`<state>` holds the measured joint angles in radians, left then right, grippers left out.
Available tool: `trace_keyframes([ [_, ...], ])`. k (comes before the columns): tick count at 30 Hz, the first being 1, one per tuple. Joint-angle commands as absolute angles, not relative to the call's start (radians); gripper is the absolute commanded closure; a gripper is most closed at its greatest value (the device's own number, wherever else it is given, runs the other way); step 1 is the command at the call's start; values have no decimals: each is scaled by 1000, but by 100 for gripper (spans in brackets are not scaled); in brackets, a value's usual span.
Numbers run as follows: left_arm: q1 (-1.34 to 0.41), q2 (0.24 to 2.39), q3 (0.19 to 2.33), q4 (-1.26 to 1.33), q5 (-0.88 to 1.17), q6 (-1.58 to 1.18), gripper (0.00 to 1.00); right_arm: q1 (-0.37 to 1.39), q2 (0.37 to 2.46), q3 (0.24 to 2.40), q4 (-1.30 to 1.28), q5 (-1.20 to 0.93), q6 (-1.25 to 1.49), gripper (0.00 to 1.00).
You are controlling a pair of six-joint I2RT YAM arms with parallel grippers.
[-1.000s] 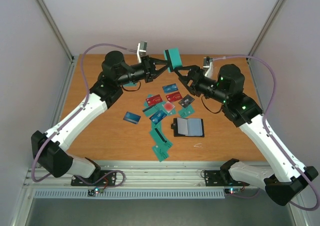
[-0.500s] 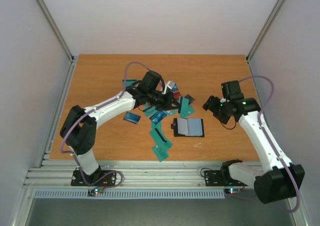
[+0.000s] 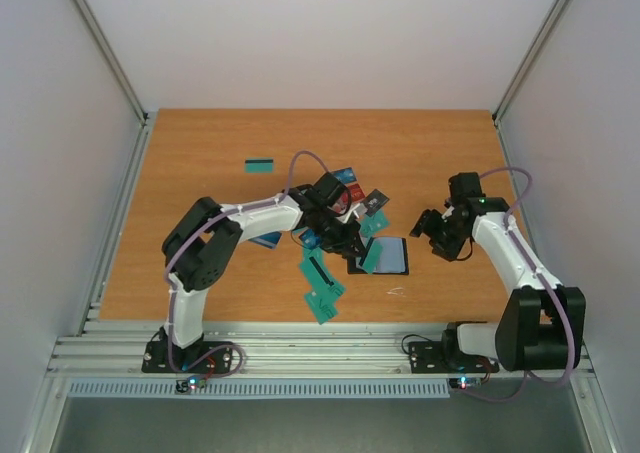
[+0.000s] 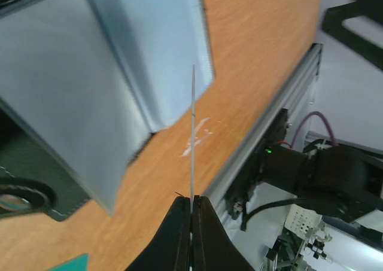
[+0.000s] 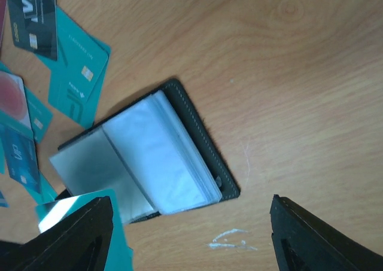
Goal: Put the credit cards into the card holder
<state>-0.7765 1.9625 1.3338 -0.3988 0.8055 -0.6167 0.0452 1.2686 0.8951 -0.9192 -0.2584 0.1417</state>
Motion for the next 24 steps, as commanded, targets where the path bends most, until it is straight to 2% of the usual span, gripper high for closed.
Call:
trace_keyframes([
  [1, -785, 2034, 1385, -417, 817, -585, 100, -60, 1330, 868, -850, -450, 43, 28],
  [9, -785, 2054, 1366, -407, 800, -613, 100, -101, 1414, 841, -751, -593, 26, 34],
  [24, -781, 2061, 1382, -437, 786, -596, 100, -101, 1543, 794, -652, -631, 41, 42],
])
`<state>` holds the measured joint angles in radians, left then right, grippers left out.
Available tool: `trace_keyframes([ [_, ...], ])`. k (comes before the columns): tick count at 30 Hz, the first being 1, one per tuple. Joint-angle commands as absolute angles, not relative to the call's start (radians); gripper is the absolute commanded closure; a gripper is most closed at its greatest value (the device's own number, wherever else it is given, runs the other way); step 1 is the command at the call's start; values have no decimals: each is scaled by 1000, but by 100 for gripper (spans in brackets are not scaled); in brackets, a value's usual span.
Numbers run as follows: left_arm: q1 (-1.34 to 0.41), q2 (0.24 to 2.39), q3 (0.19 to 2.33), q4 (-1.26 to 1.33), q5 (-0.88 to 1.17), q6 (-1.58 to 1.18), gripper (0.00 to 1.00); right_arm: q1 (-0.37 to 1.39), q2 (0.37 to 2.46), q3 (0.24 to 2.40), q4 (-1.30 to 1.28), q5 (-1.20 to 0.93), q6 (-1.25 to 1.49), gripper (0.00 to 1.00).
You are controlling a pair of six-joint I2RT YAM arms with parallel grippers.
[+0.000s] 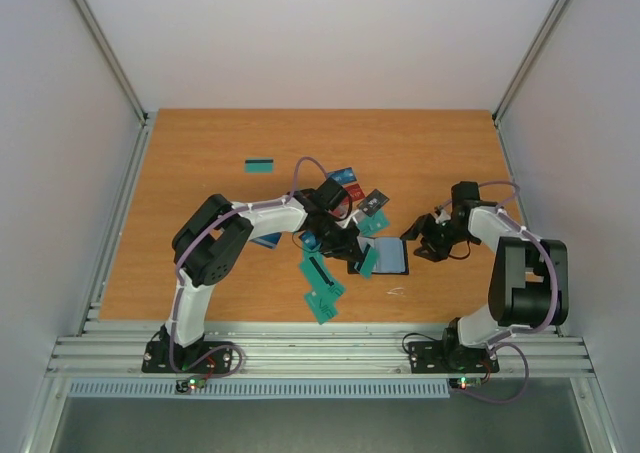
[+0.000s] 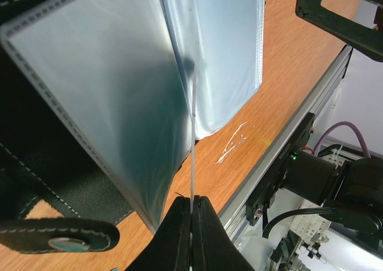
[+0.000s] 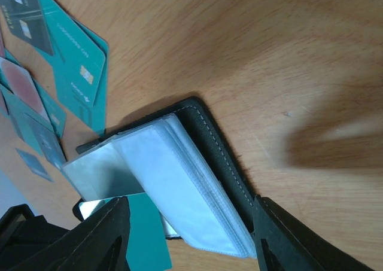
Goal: Put the credit cards into the card holder
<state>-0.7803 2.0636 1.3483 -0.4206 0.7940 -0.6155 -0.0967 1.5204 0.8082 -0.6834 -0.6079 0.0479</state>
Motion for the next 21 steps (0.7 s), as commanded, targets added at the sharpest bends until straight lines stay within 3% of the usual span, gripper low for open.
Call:
trace_keyframes([
  [1, -781, 2064, 1385, -436, 785, -595, 100, -101, 1548, 791, -648, -633, 39, 43],
  [21, -774, 2066, 1387, -405, 753, -603, 100, -101, 1543, 702, -620, -652, 57, 48],
])
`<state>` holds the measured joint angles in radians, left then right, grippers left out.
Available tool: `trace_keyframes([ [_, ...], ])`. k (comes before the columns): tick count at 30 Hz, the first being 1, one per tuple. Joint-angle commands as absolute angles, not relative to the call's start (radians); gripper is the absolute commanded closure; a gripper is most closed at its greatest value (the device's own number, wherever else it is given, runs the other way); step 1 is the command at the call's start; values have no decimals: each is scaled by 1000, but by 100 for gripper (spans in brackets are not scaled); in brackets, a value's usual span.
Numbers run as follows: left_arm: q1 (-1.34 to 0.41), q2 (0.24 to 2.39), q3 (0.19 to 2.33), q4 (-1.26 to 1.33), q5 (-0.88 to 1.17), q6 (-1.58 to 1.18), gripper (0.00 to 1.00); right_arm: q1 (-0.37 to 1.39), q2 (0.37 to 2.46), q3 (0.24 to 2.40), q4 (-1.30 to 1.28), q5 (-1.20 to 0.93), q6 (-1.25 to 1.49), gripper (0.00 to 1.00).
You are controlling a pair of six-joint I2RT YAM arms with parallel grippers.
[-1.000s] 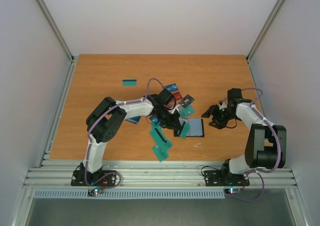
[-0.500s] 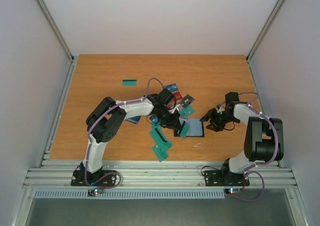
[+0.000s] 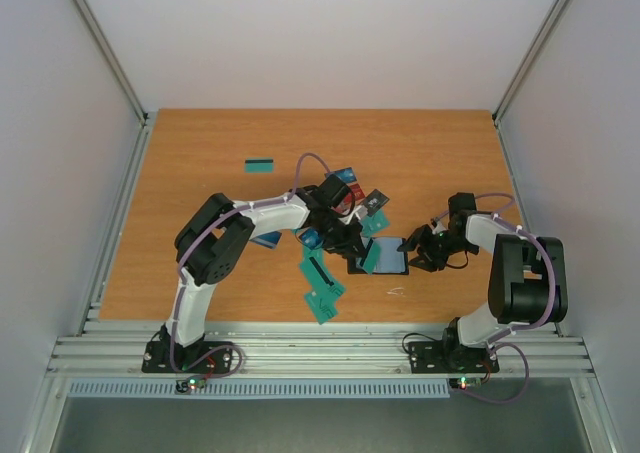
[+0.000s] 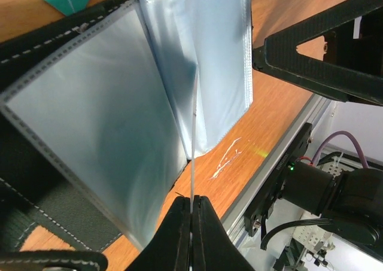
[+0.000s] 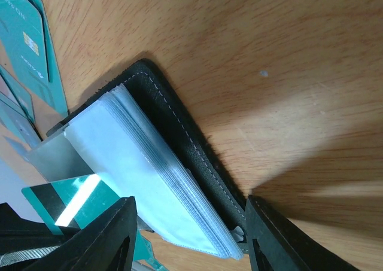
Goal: Put the credit cards into the card holder
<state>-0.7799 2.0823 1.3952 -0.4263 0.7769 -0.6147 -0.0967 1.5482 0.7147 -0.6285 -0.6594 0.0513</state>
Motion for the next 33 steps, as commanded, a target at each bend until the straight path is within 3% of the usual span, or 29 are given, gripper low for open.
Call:
trace_keyframes([
  [1, -771, 2054, 1374, -390, 752, -608, 100, -101, 1543, 703, -621, -652, 56, 48],
  [33, -767, 2173, 1427, -248, 790, -705, 100, -101, 1560, 650, -597, -698, 74, 52],
])
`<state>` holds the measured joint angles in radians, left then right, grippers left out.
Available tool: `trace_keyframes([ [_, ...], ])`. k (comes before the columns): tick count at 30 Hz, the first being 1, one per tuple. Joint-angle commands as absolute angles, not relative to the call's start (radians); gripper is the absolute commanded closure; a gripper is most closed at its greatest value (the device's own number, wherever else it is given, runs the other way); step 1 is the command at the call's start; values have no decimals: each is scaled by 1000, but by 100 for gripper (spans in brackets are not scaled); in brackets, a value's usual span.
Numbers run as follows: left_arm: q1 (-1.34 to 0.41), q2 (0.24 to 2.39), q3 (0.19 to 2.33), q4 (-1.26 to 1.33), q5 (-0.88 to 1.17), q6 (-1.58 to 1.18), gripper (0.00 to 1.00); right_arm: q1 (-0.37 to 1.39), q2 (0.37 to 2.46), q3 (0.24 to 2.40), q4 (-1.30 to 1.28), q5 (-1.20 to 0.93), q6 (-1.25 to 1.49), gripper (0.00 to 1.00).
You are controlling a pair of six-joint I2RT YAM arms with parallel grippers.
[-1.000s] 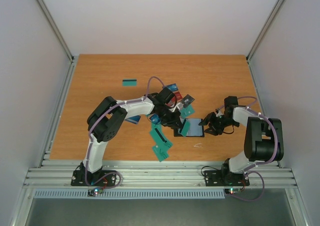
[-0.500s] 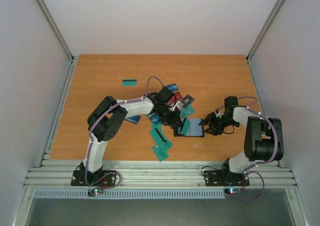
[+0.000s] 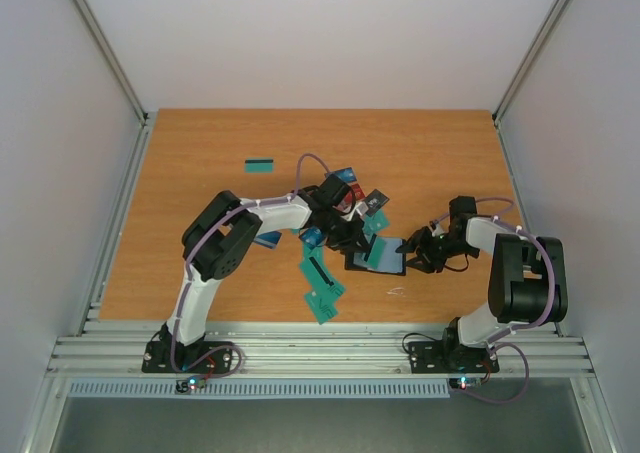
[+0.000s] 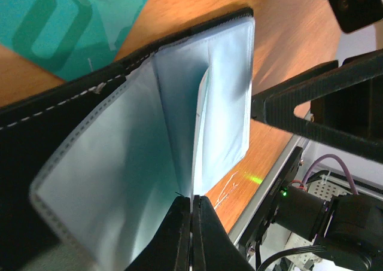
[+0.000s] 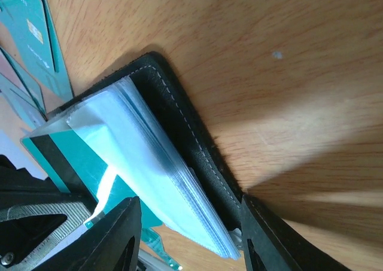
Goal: Put the credit cards into the card holder
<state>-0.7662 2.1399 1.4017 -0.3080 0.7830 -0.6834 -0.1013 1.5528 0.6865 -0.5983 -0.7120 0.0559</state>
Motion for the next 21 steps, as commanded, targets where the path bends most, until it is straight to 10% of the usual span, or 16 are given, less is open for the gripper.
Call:
trace_keyframes([
  [1, -767, 2176, 1428, -243, 791, -709, 100, -101, 1556, 647, -597, -700, 74, 52],
  [21, -798, 2212, 1428, -231, 754, -761, 100, -101, 1552, 624, -575, -740, 105, 52],
])
